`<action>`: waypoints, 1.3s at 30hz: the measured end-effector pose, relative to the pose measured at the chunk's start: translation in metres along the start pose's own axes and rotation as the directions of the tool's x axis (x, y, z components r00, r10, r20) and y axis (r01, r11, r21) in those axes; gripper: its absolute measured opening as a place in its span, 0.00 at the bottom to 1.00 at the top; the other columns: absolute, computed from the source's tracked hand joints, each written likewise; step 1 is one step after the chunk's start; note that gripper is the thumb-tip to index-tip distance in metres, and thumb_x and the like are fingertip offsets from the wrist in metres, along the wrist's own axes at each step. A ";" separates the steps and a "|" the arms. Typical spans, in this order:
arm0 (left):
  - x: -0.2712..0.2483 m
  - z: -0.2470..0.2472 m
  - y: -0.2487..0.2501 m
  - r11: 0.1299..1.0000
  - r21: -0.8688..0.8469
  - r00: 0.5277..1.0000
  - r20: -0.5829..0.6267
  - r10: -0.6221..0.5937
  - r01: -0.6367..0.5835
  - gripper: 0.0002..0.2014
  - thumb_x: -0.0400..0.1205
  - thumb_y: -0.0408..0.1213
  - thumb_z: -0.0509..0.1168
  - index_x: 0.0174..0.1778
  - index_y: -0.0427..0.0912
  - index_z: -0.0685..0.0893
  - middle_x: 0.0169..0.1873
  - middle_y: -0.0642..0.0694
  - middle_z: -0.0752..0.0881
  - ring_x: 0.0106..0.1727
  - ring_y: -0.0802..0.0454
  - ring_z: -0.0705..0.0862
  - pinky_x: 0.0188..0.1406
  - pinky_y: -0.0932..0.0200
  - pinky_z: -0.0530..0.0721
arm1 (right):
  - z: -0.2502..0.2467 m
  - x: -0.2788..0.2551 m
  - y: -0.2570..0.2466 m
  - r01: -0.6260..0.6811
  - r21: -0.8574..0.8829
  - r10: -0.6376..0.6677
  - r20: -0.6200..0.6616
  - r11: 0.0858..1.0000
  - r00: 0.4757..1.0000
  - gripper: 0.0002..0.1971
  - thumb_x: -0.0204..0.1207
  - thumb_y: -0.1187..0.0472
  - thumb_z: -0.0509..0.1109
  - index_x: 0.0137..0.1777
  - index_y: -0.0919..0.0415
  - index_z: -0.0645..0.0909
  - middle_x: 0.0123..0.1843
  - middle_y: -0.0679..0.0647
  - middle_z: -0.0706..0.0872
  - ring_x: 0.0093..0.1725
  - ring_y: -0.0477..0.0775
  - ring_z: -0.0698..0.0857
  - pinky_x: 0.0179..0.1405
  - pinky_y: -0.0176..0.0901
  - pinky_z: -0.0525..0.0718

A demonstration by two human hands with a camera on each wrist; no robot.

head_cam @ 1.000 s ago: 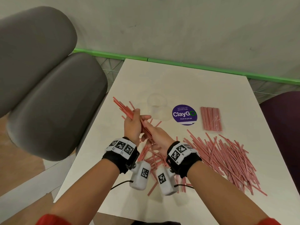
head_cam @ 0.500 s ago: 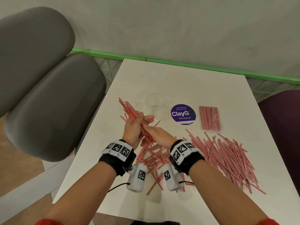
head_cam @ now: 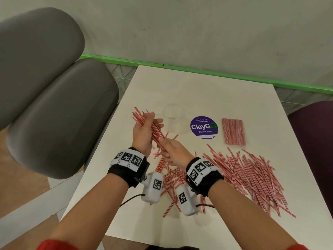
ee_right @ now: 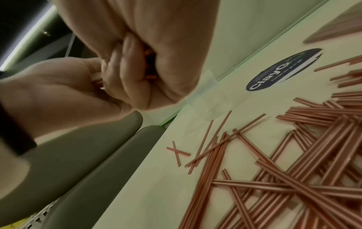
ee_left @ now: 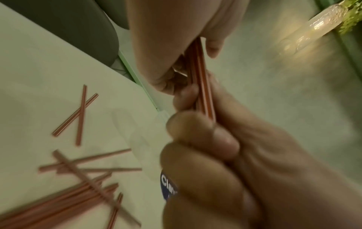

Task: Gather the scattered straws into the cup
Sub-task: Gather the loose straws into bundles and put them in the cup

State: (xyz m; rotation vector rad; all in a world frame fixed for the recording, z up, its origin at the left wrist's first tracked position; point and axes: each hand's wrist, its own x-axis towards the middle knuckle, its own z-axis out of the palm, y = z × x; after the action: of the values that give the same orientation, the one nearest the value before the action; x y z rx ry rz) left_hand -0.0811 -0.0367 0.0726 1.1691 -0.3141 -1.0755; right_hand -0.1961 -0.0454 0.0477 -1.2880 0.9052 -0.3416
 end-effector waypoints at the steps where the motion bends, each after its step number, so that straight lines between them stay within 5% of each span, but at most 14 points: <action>1: 0.004 0.001 0.003 0.999 -0.002 0.999 -0.023 0.036 -0.036 0.10 0.84 0.43 0.60 0.58 0.44 0.74 0.37 0.46 0.88 0.35 0.52 0.85 0.37 0.58 0.83 | -0.001 0.000 0.001 0.003 -0.018 -0.003 -0.002 1.000 1.000 0.16 0.84 0.46 0.54 0.40 0.54 0.73 0.25 0.48 0.64 0.15 0.39 0.61 0.12 0.28 0.60; 4: 0.012 0.002 0.007 0.985 0.060 0.985 -0.057 0.165 -0.161 0.15 0.87 0.48 0.52 0.69 0.53 0.64 0.39 0.46 0.88 0.31 0.53 0.84 0.32 0.61 0.84 | -0.001 0.001 0.001 0.010 -0.049 -0.010 -0.014 0.999 1.000 0.17 0.84 0.45 0.54 0.40 0.54 0.74 0.25 0.48 0.65 0.16 0.40 0.62 0.12 0.28 0.61; 10: 0.025 0.011 0.004 0.977 0.061 0.968 -0.136 0.212 -0.205 0.12 0.87 0.37 0.49 0.53 0.45 0.78 0.32 0.45 0.82 0.30 0.51 0.83 0.32 0.55 0.84 | -0.011 0.015 -0.014 0.020 -0.124 -0.022 -0.017 0.992 1.000 0.17 0.84 0.46 0.54 0.40 0.54 0.76 0.24 0.48 0.69 0.15 0.39 0.63 0.12 0.29 0.61; 15: 0.038 0.027 0.015 0.963 0.044 0.955 -0.123 0.269 -0.265 0.23 0.84 0.29 0.46 0.68 0.63 0.64 0.34 0.44 0.81 0.25 0.50 0.80 0.28 0.57 0.85 | -0.020 0.036 -0.031 0.040 -0.155 -0.047 -0.042 0.987 0.998 0.18 0.84 0.45 0.53 0.39 0.52 0.76 0.25 0.50 0.69 0.16 0.41 0.63 0.12 0.29 0.62; 20: 0.066 0.043 0.018 0.943 0.211 0.954 -0.102 0.283 -0.257 0.08 0.86 0.39 0.53 0.56 0.50 0.76 0.34 0.48 0.78 0.26 0.54 0.80 0.27 0.58 0.84 | -0.035 0.057 -0.046 0.023 -0.132 -0.027 -0.023 0.991 0.999 0.20 0.84 0.44 0.52 0.37 0.53 0.75 0.25 0.50 0.68 0.14 0.41 0.61 0.12 0.28 0.58; 23: 0.078 0.049 0.018 0.930 0.257 0.959 -0.036 0.280 -0.262 0.07 0.83 0.34 0.61 0.51 0.50 0.72 0.36 0.50 0.78 0.26 0.53 0.82 0.30 0.55 0.86 | -0.044 0.069 -0.055 0.012 -0.141 -0.018 -0.036 0.990 0.999 0.21 0.84 0.43 0.51 0.38 0.54 0.75 0.24 0.50 0.68 0.14 0.42 0.60 0.13 0.28 0.57; 28: 0.101 0.060 0.017 0.945 0.217 0.956 -0.111 0.271 -0.243 0.04 0.85 0.36 0.57 0.51 0.48 0.67 0.30 0.48 0.75 0.15 0.57 0.74 0.16 0.63 0.75 | -0.047 0.087 -0.065 -0.001 -0.177 -0.014 -0.082 0.984 0.997 0.22 0.83 0.42 0.51 0.34 0.55 0.72 0.24 0.50 0.69 0.16 0.44 0.64 0.16 0.31 0.60; 31: 0.115 0.067 0.022 0.939 0.192 0.924 -0.206 0.322 -0.285 0.01 0.87 0.37 0.52 0.50 0.47 0.66 0.31 0.48 0.73 0.17 0.55 0.69 0.17 0.62 0.74 | -0.050 0.092 -0.068 0.037 -0.353 -0.108 -0.184 0.935 0.977 0.27 0.83 0.41 0.50 0.38 0.62 0.77 0.30 0.56 0.81 0.27 0.51 0.78 0.25 0.40 0.75; 33: 0.123 0.070 0.029 0.922 0.204 0.890 -0.261 0.374 -0.328 0.01 0.87 0.38 0.51 0.50 0.47 0.65 0.33 0.48 0.72 0.17 0.55 0.68 0.18 0.62 0.75 | -0.062 0.095 -0.065 0.036 -0.450 -0.207 -0.337 0.892 0.918 0.26 0.83 0.44 0.52 0.49 0.67 0.81 0.44 0.60 0.86 0.44 0.58 0.84 0.43 0.49 0.83; 36: 0.134 0.074 0.033 0.884 0.232 0.838 -0.290 0.462 -0.407 0.03 0.87 0.40 0.50 0.51 0.46 0.64 0.31 0.49 0.72 0.18 0.55 0.68 0.20 0.61 0.75 | -0.086 0.102 -0.053 -0.054 -0.484 -0.248 -0.538 0.874 0.806 0.16 0.82 0.53 0.58 0.59 0.64 0.79 0.60 0.60 0.81 0.58 0.59 0.81 0.58 0.50 0.78; 39: 0.142 0.079 0.020 0.834 0.330 0.817 -0.234 0.527 -0.443 0.04 0.87 0.43 0.50 0.52 0.48 0.63 0.29 0.49 0.72 0.21 0.51 0.69 0.23 0.57 0.75 | -0.095 0.107 -0.039 -0.203 -0.477 -0.104 -0.542 0.855 0.834 0.18 0.80 0.58 0.63 0.68 0.62 0.71 0.67 0.61 0.73 0.62 0.61 0.79 0.61 0.51 0.79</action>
State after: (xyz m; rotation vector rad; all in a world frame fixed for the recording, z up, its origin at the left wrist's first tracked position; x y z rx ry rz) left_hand -0.0552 -0.1985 0.0782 1.3764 -0.4848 -0.3859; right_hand -0.1895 -0.1932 0.0420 -1.6950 1.6108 -0.4595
